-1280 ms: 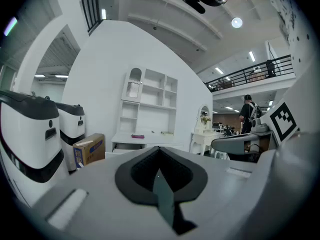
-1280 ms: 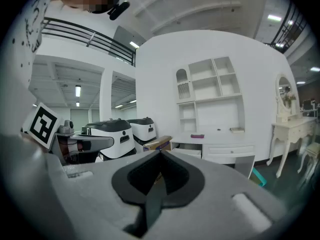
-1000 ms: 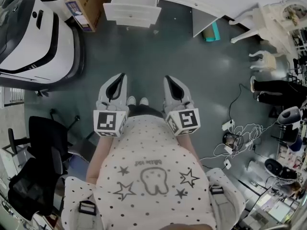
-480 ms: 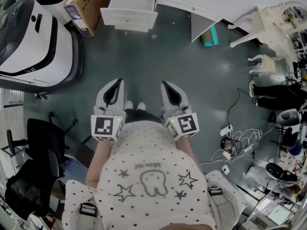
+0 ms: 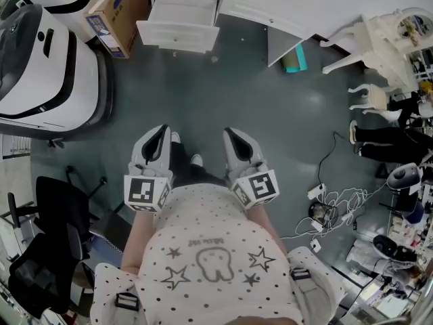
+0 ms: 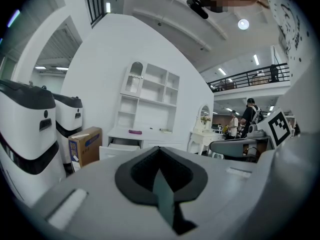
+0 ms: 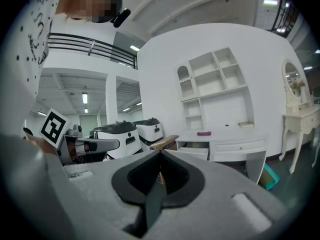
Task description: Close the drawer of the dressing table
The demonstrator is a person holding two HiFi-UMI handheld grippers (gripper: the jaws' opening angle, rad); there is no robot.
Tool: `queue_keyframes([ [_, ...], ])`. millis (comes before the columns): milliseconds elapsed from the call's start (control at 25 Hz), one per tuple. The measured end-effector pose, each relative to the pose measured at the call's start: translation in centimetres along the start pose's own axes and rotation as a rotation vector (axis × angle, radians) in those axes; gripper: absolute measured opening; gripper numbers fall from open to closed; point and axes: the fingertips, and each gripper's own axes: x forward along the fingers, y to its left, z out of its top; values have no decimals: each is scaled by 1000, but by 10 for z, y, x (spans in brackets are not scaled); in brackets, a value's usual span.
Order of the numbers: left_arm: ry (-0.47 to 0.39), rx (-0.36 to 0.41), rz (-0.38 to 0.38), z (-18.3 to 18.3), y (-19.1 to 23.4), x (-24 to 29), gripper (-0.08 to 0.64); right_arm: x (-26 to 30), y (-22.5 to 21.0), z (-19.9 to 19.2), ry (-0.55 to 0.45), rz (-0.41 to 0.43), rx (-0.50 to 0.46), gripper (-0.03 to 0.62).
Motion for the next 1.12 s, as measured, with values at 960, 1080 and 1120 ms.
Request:
queue_keyframes([
  [960,36,28,-122,43,111,102,-5,139,-24,39,-7,-132,1,-6],
  [1080,45,17,-118,42,119,111,-5,147,-27,36,0,-137,8,-6],
  [1120,49,12,-115,41,121,115,-5,150,-30,35,4,-138,10,-6],
])
